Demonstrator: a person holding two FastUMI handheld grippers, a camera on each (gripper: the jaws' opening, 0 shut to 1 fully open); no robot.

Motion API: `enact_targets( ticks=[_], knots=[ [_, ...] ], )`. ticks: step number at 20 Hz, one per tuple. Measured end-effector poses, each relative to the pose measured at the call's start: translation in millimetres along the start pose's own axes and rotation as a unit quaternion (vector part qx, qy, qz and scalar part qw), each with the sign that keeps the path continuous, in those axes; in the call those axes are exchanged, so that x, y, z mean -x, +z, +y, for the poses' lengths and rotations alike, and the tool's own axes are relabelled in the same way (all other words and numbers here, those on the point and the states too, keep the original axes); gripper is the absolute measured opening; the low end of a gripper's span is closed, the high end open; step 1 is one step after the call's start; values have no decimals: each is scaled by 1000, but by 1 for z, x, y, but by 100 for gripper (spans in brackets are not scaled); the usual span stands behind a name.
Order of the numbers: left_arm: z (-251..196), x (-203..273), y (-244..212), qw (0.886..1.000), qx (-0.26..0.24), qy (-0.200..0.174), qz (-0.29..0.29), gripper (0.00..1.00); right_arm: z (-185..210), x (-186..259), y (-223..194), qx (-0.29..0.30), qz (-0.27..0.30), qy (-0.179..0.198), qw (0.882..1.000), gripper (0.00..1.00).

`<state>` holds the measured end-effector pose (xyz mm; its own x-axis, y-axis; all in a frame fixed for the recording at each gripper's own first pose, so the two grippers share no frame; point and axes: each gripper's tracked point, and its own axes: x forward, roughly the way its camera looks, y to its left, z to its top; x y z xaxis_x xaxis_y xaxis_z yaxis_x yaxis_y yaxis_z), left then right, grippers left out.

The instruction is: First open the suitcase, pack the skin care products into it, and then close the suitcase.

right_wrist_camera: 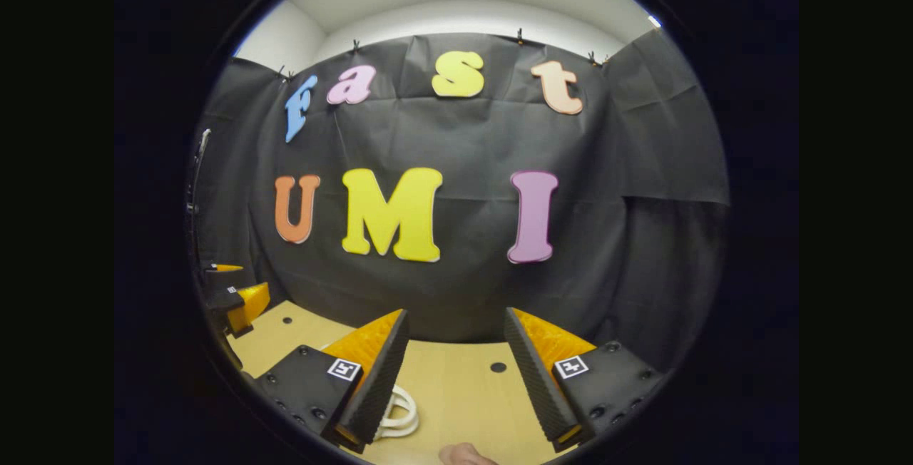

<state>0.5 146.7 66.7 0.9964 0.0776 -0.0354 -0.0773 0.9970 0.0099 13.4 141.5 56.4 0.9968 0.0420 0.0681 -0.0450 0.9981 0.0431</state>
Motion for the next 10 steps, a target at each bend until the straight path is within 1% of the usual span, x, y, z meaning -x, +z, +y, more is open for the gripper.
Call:
enact_targets(
  ticks=[2,4,7,10],
  knots=[
    [5,8,15,1000,9,-5,-14,99,12,3,14,12,-21,0,1000,80],
    [7,15,24,1000,0,-10,-24,98,26,7,19,24,-34,3,999,80],
    [-1,17,34,999,-5,-27,-40,99,45,10,12,32,-22,19,999,80],
    [-9,17,37,998,-12,-39,-48,98,51,8,5,44,-8,25,999,80]
  ],
)
